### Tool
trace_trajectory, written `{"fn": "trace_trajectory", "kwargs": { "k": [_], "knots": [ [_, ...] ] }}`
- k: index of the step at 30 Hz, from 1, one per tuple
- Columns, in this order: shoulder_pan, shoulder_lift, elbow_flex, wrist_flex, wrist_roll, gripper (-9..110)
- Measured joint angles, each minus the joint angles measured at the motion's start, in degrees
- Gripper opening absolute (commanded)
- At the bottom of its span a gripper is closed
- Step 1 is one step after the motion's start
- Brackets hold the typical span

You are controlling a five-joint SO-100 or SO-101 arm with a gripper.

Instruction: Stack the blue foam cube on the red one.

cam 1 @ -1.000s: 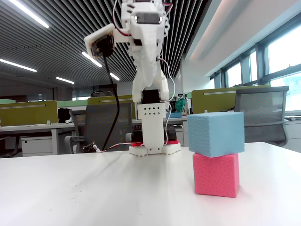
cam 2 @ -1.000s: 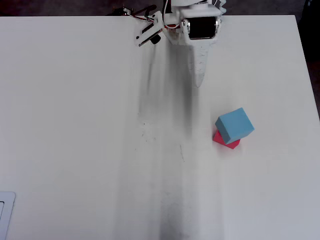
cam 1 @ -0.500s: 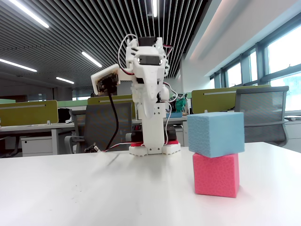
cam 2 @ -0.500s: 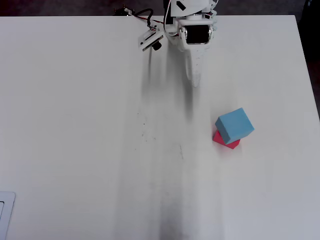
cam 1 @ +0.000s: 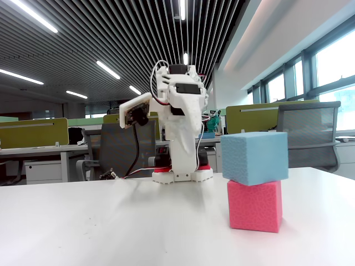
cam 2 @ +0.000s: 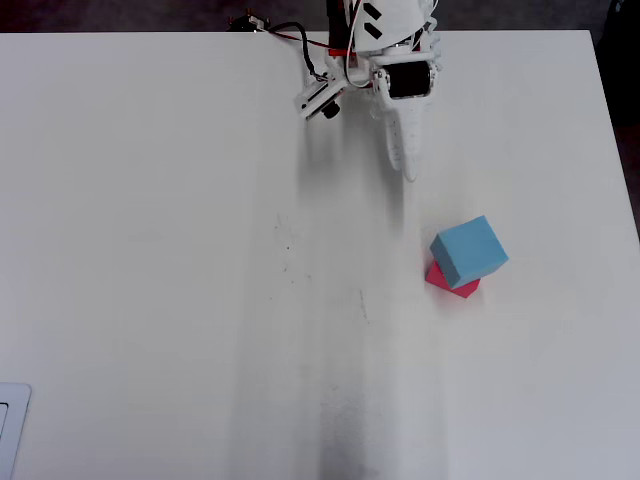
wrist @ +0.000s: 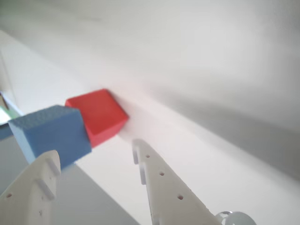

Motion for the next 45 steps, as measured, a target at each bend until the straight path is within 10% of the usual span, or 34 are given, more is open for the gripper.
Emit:
{"fn": "trace_trajectory", "kwargs": {
  "k": [45],
  "knots": [
    [-2.8,-0.1,3.2,-9.0,0.1,21]
  ]
}}
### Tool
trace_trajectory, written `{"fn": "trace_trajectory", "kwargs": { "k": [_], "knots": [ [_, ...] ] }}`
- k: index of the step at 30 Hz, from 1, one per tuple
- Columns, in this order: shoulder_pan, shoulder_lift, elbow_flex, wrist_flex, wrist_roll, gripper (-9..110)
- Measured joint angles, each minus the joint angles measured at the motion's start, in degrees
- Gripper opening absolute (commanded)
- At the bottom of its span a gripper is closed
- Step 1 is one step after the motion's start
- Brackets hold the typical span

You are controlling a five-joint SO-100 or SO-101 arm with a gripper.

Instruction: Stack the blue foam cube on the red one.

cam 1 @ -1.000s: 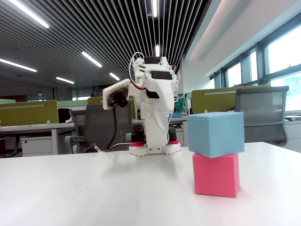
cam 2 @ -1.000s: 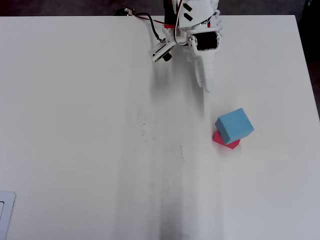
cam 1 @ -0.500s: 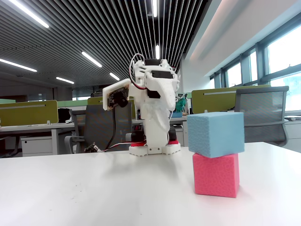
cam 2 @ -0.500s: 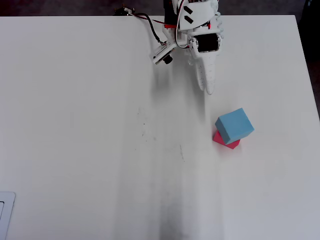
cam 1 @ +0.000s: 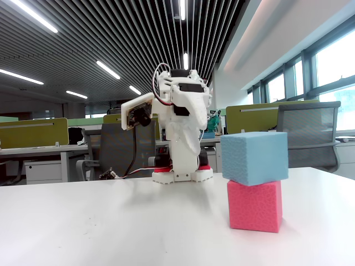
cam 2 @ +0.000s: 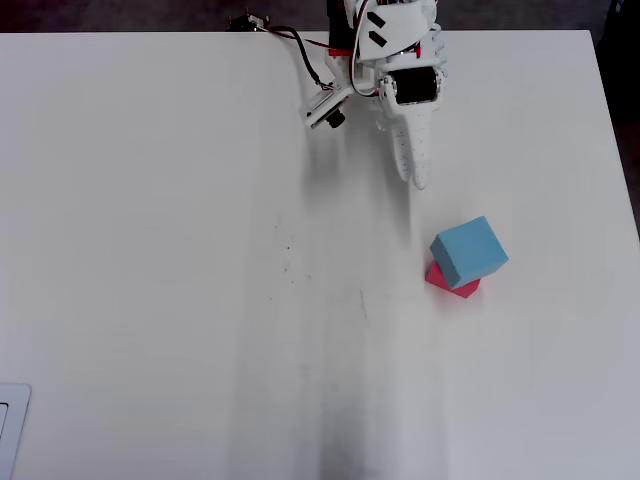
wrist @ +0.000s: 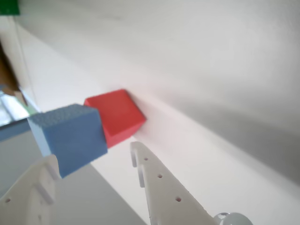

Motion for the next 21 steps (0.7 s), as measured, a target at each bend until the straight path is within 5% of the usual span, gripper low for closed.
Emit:
{"fn": "trace_trajectory", "kwargs": {
  "k": [21],
  "knots": [
    [0.0,0.0,0.0,0.0,0.0,23]
  ]
}}
